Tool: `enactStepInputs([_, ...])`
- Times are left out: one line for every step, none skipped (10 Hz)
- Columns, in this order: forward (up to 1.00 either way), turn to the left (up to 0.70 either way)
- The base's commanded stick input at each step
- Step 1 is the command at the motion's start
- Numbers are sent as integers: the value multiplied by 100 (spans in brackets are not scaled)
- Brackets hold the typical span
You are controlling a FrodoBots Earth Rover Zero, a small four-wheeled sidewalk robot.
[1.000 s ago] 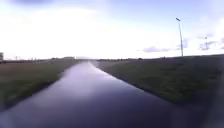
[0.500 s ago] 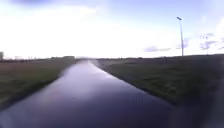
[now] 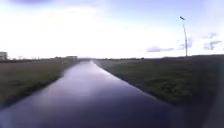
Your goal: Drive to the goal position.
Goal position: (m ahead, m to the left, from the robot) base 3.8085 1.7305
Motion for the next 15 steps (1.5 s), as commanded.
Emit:
enactStepInputs([45, 0])
enactStepInputs([45, 13])
enactStepInputs([45, 27])
enactStepInputs([45, 27])
enactStepInputs([45, 13])
enactStepInputs([45, 0])
enactStepInputs([45, 0])
enactStepInputs([45, 0])
enactStepInputs([45, 0])
enactStepInputs([45, 0])
enactStepInputs([45, 0])
enactStepInputs([45, 0])
enactStepInputs([45, 0])
enactStepInputs([45, 0])
enactStepInputs([45, 0])
